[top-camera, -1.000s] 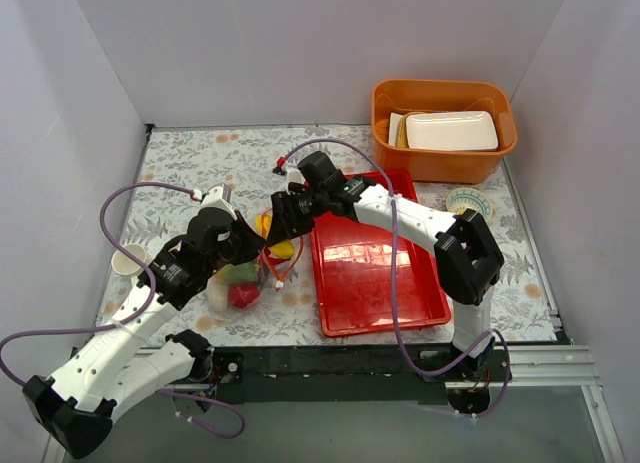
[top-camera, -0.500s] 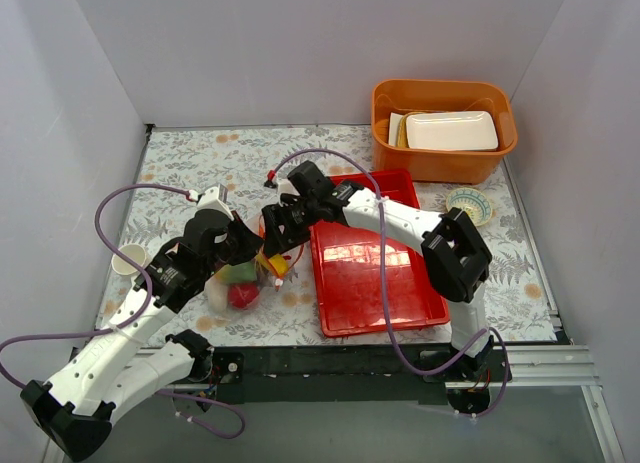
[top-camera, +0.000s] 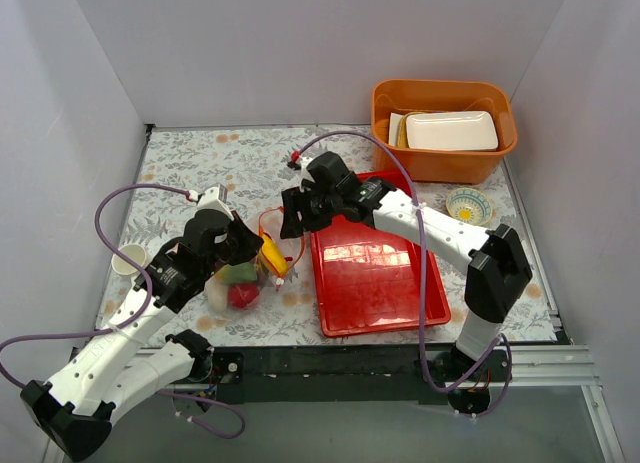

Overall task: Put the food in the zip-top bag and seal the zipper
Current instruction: Place the fake fruit in the zipper food storage bag, then adjust the zipper food storage bag at the center of the board, then zip the zipper food storage bag at the center of the board.

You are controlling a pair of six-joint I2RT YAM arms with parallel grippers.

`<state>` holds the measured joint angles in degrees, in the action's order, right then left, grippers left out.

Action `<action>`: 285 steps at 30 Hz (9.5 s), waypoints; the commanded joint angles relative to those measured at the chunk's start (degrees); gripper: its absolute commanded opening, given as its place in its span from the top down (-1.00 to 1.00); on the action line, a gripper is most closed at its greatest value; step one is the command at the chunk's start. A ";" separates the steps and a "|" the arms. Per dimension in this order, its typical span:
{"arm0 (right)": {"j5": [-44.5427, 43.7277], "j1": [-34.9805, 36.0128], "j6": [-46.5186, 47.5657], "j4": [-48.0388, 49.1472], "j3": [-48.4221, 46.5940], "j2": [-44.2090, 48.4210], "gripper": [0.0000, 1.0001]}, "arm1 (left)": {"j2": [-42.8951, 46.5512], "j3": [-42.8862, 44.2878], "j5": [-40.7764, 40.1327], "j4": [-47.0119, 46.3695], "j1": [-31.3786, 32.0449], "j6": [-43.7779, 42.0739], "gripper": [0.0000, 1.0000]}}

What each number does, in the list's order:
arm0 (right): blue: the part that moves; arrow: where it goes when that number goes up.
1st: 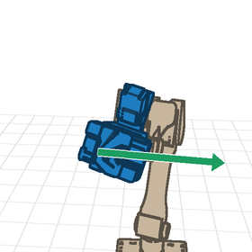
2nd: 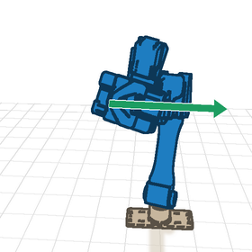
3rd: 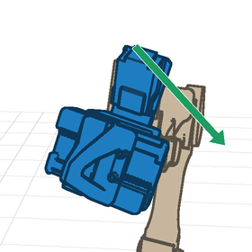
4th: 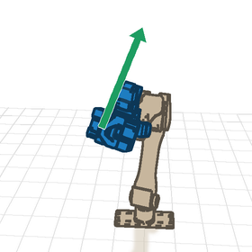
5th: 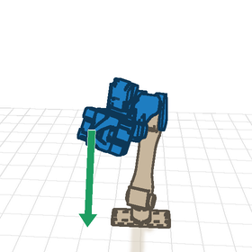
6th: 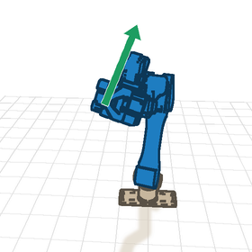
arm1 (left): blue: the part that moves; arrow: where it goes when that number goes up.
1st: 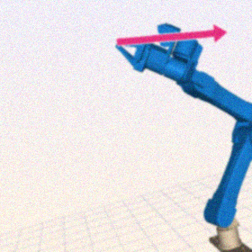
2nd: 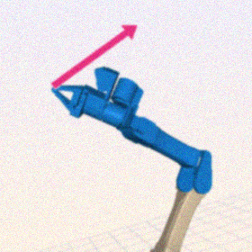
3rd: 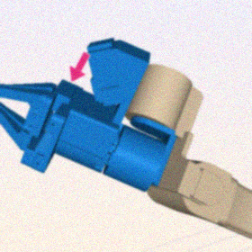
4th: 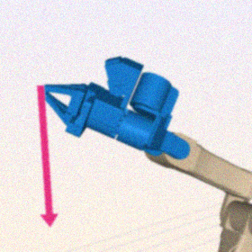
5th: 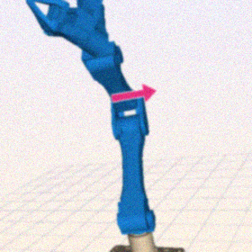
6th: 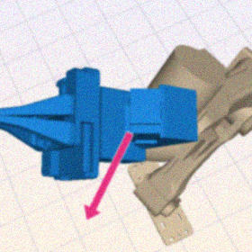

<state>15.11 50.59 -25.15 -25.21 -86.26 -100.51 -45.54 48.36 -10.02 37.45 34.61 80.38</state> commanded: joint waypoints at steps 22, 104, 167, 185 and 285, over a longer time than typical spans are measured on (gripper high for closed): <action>-6.24 -1.54 -5.00 0.16 5.05 -2.06 -0.07 | 2.74 0.16 -1.67 1.48 0.02 0.22 1.00; 2.46 -3.04 -7.90 12.47 11.55 -1.18 0.34 | 1.15 4.64 -4.74 5.09 0.02 -1.10 1.00; -2.72 -3.65 -9.48 18.80 15.07 9.72 0.97 | -9.65 -0.19 24.25 -12.23 -0.07 -3.56 -0.07; -3.77 -4.53 -9.57 17.57 16.12 10.16 0.97 | -0.80 -3.88 20.76 -14.86 0.02 4.41 -0.21; -1.31 -8.84 -11.42 16.16 19.64 11.21 0.97 | 8.27 -34.82 13.80 -39.21 6.52 34.23 1.00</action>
<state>13.47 42.00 -37.12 -9.52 -66.85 -91.46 -38.59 13.76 5.08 -1.61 41.01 114.48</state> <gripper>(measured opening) 0.030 0.011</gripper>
